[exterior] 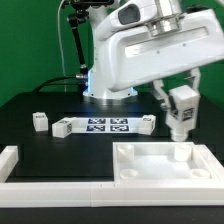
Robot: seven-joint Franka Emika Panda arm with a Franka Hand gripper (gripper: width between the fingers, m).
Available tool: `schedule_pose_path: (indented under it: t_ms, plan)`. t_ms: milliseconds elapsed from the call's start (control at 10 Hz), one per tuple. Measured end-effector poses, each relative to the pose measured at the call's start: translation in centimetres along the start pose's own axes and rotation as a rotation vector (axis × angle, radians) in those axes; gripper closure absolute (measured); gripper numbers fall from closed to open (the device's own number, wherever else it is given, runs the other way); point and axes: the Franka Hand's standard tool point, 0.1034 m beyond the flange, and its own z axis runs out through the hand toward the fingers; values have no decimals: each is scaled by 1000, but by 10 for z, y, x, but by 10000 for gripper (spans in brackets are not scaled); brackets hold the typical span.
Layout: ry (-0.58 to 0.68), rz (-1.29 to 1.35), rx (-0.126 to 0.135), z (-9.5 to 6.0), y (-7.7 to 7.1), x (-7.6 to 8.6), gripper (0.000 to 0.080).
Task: Assemble square table
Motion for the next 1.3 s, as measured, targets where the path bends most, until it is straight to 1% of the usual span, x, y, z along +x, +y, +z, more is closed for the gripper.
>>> schedule_pose_path:
  t_ms: [100, 200, 300, 500, 600, 700, 800, 900, 1000, 1300]
  plan:
    - [8, -4, -4, 6, -14, 4, 508]
    - [4, -20, -8, 5, -8, 2, 508]
    - [4, -10, -10, 5, -4, 1, 508]
    - [4, -11, -10, 5, -4, 0, 508]
    - [67, -48, -57, 5, 6, -2, 508]
    - [109, -64, -96, 8, 14, -15, 508]
    - [124, -60, -94, 14, 15, -21, 508]
    - [145, -53, -91, 17, 15, -20, 508]
    - [147, -42, -83, 18, 13, -19, 508]
    - [151, -34, -88, 19, 12, -20, 508]
